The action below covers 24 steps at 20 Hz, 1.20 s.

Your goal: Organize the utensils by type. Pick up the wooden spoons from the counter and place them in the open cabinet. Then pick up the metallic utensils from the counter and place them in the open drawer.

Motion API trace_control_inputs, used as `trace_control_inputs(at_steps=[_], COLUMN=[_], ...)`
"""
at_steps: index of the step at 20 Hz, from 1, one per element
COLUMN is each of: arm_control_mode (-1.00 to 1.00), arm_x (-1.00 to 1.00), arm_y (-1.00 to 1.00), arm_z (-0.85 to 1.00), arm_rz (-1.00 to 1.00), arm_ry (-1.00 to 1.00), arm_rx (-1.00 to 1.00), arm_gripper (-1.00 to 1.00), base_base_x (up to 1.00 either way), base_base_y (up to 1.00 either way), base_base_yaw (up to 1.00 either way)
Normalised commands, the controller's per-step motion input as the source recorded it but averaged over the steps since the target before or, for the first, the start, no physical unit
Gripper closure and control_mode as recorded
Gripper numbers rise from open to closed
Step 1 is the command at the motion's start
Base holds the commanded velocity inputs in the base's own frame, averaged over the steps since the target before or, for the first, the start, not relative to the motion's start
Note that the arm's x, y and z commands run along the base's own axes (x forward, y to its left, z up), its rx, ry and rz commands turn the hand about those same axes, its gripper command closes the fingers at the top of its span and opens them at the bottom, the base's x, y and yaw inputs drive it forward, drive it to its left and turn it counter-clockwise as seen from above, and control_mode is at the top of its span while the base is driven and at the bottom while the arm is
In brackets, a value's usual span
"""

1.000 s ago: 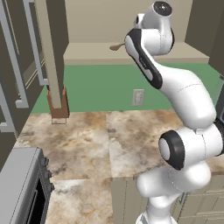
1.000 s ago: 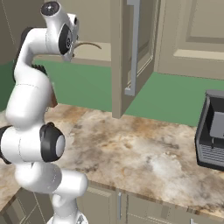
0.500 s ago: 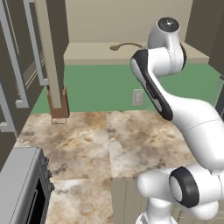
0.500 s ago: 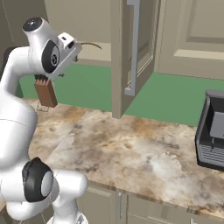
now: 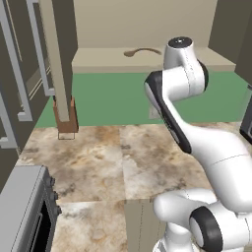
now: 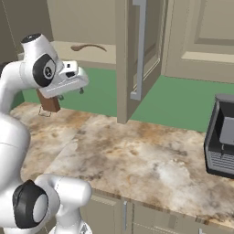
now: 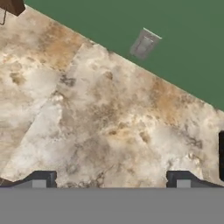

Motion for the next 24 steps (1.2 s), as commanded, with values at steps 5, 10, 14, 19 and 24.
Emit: trace_control_inputs(at_steps=[5, 10, 14, 19, 24], arm_control_mode=[-1.00, -1.00, -1.00, 1.00, 1.00], arm_x=[-0.40, -0.26, -0.03, -0.02, 0.00], arm_y=[-0.01, -0.01, 0.00, 0.00, 0.00], arm_z=[-0.87, -0.57, -0.15, 0.00, 0.00], arm_rz=[-0.33, -0.16, -0.02, 0.00, 0.00], arm_ry=[0.01, -0.01, 0.03, 0.00, 0.00], arm_rx=[0.26, 0.29, 0.10, 0.00, 0.00], arm_gripper=[-1.00, -1.00, -1.00, -1.00, -1.00], base_base_x=[0.00, 0.00, 0.00, -0.23, -0.80], base_base_y=[0.00, 0.00, 0.00, -0.05, -0.21], base_base_yaw=[0.00, 0.00, 0.00, -0.03, -0.16])
